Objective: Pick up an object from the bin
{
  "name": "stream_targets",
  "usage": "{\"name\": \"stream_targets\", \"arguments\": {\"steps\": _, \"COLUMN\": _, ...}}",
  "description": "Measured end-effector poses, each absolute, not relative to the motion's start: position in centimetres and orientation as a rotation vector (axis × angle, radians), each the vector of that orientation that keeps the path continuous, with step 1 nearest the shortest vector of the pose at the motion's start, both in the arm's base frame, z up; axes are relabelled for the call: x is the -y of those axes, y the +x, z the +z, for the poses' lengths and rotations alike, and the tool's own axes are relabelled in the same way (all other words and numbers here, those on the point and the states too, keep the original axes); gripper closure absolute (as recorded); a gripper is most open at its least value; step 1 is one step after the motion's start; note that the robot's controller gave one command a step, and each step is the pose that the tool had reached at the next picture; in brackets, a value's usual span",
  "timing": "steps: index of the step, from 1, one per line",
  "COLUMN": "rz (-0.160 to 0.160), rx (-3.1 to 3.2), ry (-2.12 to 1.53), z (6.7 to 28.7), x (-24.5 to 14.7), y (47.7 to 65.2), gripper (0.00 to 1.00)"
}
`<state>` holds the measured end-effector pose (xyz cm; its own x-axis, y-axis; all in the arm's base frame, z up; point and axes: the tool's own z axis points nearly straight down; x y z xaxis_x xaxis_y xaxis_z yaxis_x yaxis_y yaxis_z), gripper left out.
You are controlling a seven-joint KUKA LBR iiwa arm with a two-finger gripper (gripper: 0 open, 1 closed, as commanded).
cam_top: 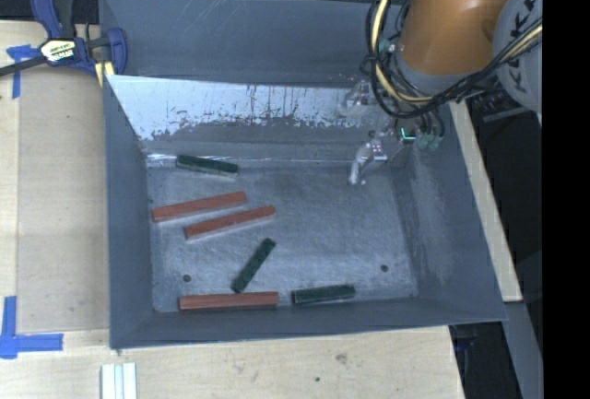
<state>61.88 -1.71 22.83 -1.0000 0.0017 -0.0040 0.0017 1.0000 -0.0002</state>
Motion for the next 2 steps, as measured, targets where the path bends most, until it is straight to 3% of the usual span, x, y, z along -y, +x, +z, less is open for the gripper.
{"name": "stream_targets", "arguments": {"steps": 1, "rz": -0.002, "rx": -3.131, "ry": -0.045, "z": 17.8, "x": -2.1, "y": 61.9, "gripper": 0.00}}
{"name": "stream_targets", "arguments": {"steps": 2, "rz": 0.000, "rx": -3.140, "ry": -0.089, "z": 14.5, "x": -5.8, "y": 58.3, "gripper": 0.00}}
